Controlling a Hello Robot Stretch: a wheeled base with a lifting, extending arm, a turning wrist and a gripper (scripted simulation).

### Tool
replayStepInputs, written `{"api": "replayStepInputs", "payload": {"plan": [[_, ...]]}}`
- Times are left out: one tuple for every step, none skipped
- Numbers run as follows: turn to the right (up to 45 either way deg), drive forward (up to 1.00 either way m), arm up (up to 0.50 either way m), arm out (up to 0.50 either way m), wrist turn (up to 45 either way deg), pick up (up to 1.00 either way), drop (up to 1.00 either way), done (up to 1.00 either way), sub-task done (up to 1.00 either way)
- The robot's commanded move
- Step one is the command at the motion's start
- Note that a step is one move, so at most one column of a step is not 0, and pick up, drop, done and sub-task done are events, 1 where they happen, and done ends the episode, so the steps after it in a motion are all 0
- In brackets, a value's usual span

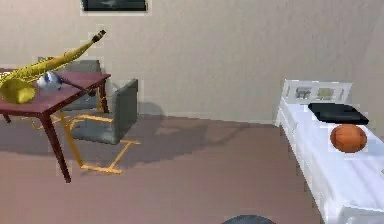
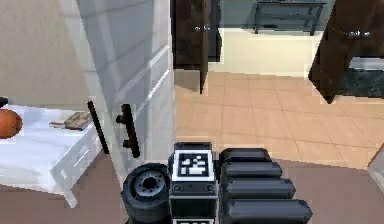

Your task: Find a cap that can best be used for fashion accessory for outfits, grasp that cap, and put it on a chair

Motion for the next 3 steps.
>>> {"api": "replayStepInputs", "payload": {"plan": [[0.0,1.00,0.00,0.00,0.0,0.00,0.00,0.00,0.00],[0.0,1.00,0.00,0.00,0.0,0.00,0.00,0.00,0.00],[45.0,0.00,0.00,0.00,0.0,0.00,0.00,0.00,0.00]]}}
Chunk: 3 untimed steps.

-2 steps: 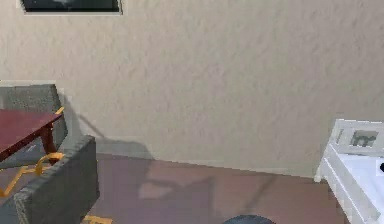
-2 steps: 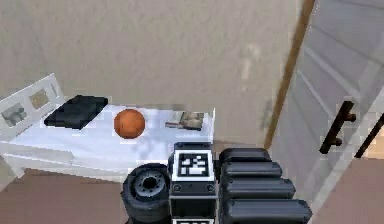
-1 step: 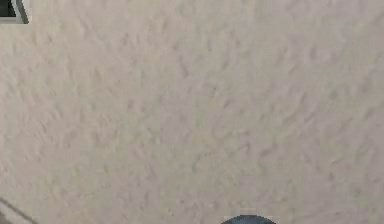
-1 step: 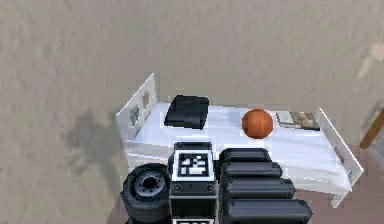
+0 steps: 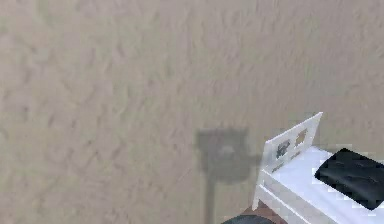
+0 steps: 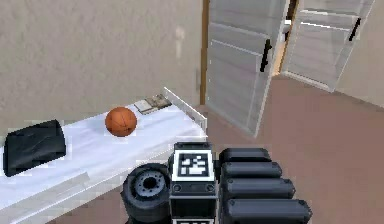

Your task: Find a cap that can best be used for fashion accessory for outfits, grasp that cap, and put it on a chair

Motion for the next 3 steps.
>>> {"api": "replayStepInputs", "payload": {"plan": [[42.0,0.00,0.00,0.00,0.0,0.00,0.00,0.00,0.00],[-45.0,0.00,0.00,0.00,0.0,0.00,0.00,0.00,0.00],[-45.0,0.00,0.00,0.00,0.0,0.00,0.00,0.00,0.00]]}}
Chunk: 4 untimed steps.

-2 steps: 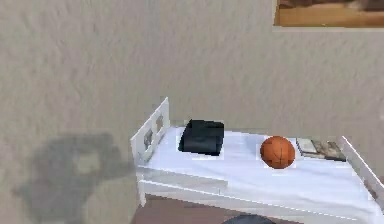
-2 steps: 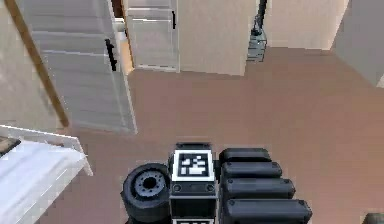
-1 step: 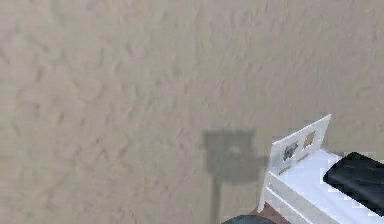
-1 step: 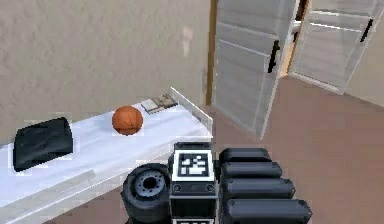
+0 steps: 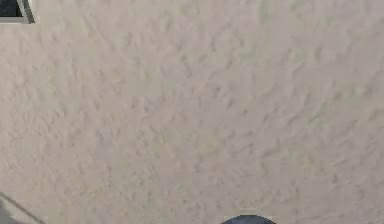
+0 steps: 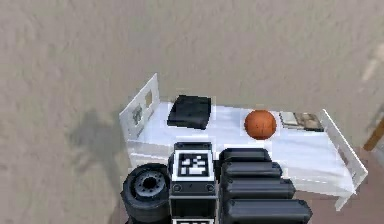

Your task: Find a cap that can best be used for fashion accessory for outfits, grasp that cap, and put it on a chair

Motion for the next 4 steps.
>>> {"api": "replayStepInputs", "payload": {"plan": [[-6.0,0.00,0.00,0.00,0.0,0.00,0.00,0.00,0.00],[45.0,0.00,0.00,0.00,0.0,0.00,0.00,0.00,0.00],[45.0,0.00,0.00,0.00,0.0,0.00,0.00,0.00,0.00],[15.0,0.00,0.00,0.00,0.0,0.00,0.00,0.00,0.00]]}}
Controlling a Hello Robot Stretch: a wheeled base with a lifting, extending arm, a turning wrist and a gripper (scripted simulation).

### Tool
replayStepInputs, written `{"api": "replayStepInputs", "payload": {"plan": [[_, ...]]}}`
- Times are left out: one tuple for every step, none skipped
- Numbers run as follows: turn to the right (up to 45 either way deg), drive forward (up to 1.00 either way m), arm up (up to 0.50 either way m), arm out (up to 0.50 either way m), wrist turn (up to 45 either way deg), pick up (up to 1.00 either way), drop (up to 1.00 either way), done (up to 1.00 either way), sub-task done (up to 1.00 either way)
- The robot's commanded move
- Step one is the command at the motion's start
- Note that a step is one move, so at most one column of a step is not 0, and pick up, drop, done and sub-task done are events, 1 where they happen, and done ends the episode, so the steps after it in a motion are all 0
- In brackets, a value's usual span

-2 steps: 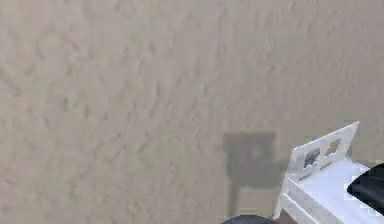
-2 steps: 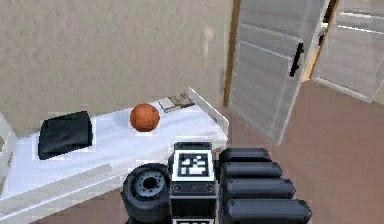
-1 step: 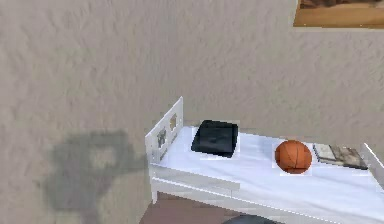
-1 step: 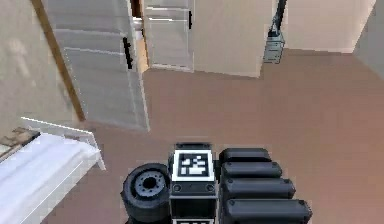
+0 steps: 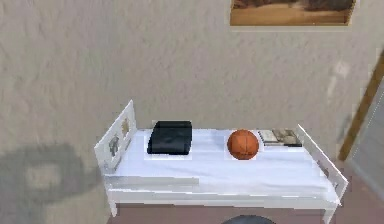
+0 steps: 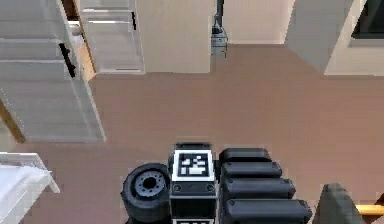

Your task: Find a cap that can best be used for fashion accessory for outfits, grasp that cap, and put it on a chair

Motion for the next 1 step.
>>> {"api": "replayStepInputs", "payload": {"plan": [[-45.0,0.00,0.00,0.00,0.0,0.00,0.00,0.00,0.00]]}}
